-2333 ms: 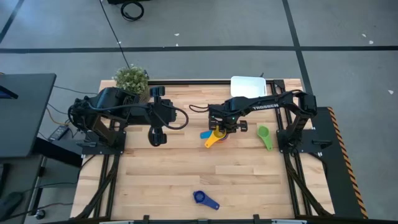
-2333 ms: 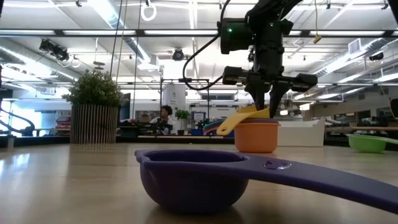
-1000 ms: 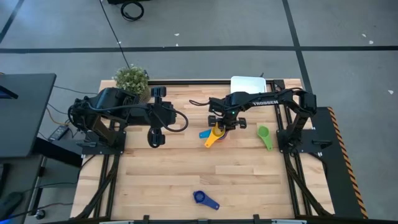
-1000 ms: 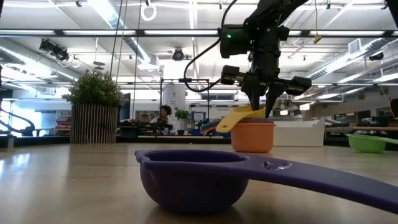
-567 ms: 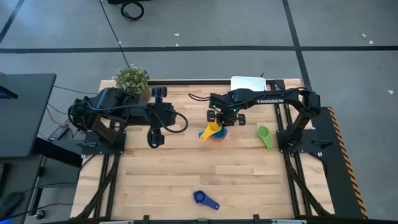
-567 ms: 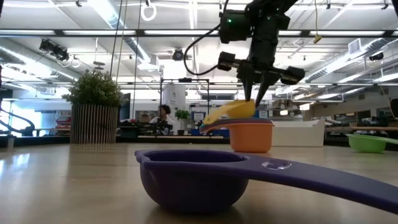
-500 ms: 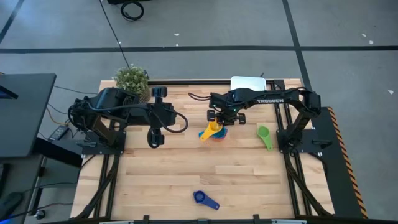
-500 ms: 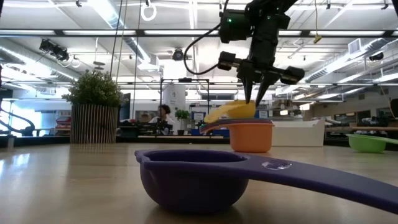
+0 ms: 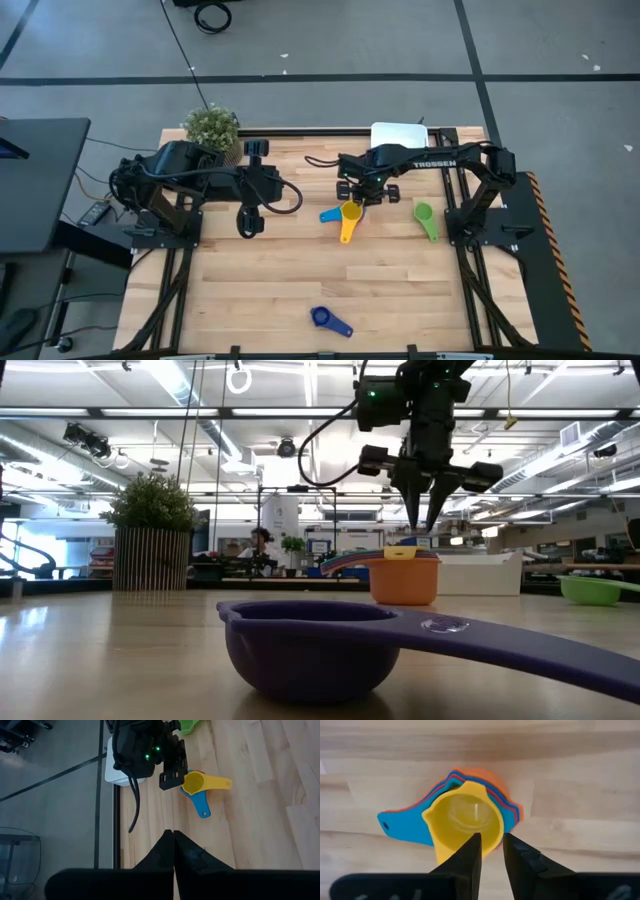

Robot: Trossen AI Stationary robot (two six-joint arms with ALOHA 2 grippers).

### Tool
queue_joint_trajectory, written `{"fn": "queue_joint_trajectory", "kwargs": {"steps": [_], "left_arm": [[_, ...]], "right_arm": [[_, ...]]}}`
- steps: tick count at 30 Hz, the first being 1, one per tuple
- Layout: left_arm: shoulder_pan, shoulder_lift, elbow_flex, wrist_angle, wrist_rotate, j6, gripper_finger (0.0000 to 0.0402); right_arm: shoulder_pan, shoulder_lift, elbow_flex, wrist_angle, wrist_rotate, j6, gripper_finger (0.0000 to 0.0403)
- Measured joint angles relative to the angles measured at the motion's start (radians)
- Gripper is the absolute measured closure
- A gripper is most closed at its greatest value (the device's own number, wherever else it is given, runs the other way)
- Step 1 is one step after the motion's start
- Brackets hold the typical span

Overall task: Nest measuring cups in basket
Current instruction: Stack the yellow measuring cup on top of the light blue measuring cup

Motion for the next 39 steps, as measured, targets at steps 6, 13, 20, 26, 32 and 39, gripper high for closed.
{"fn": "queue_joint_trajectory", "kwargs": {"steps": [6,13,20,26,32,39], "left_arm": [[0.024,0.0,0.0,0.0,0.022,-0.021,0.0399],[0.084,0.001,0.0,0.0,0.083,-0.17,0.0399],[0.101,0.044,0.0,0.0,0.079,-0.491,0.0399],[0.074,0.182,-0.001,0.013,0.08,-0.656,0.0399],[0.04,0.34,-0.002,0.241,0.102,-0.659,0.0399],[0.044,0.476,-0.001,0.439,0.174,-0.642,0.0399]], "right_arm": [[0.008,-0.041,0.029,-0.093,0.1,-0.09,0.0316],[0.108,-0.16,0.201,-0.307,0.277,-0.28,0.0316],[0.243,-0.307,0.339,-0.344,0.377,-0.52,0.0316],[0.337,-0.432,0.38,-0.316,0.466,-0.649,0.0316],[0.37,-0.515,0.38,-0.298,0.489,-0.706,0.0316],[0.386,-0.547,0.38,-0.292,0.484,-0.769,0.0316]]}}
